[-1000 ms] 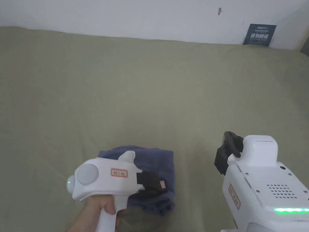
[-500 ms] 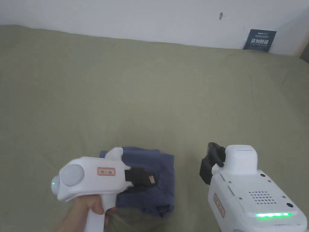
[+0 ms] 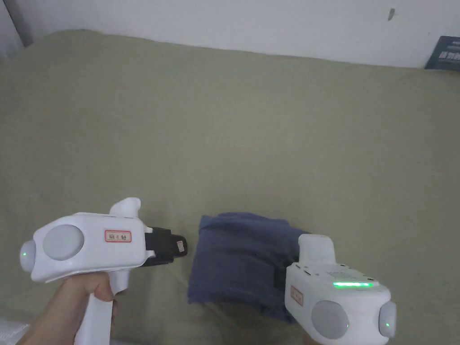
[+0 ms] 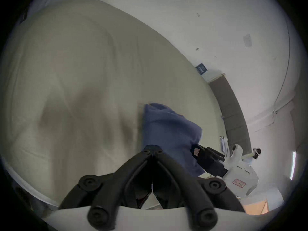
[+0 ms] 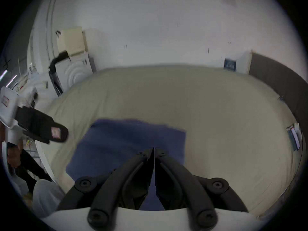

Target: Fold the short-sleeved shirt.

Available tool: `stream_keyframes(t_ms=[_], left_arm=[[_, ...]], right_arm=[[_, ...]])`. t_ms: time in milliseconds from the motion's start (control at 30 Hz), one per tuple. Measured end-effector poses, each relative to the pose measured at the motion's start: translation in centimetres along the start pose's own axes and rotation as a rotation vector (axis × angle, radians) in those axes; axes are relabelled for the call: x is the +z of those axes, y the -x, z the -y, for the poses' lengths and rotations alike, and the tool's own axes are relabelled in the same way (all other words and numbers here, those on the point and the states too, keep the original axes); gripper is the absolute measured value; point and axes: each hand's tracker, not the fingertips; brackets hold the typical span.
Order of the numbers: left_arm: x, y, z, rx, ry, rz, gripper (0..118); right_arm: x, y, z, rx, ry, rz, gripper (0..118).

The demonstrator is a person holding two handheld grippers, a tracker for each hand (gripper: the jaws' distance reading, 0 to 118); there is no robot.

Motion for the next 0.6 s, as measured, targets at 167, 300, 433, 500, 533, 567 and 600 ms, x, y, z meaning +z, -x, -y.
stream_keyframes(t_ms=[167,300,433,500,533,567,600], left_arm=[[-1.1,1.6,-1.0,0.035,0.033,0.033,1],[-2.2,2.0,-1.7,0.045,0.099,0.186,90],[-4.7,1.7,-2.2,0.047,0.189,0.292,115],[-6.6,1.5,-2.5,0.038,0.227,0.288,115],[-7.7,1.4,-2.6,0.031,0.265,0.309,115],[-8.7,1.3,-2.7,0.033,0.298,0.330,115],[-9.4,1.0,-2.1,0.036,0.299,0.329,115]], right_arm=[[-1.0,-0.6,0.0,0.023,0.001,0.001,8],[-0.9,-0.6,0.3,0.038,-0.007,-0.002,8],[-0.8,-0.8,0.0,0.020,0.000,-0.011,8],[-0.8,-1.0,-0.1,0.012,0.008,-0.017,8],[-0.8,-1.2,-0.2,0.002,0.012,-0.023,8],[-0.8,-1.3,-0.3,-0.007,0.016,-0.030,8],[-0.8,-1.4,-0.3,-0.013,0.018,-0.036,8]])
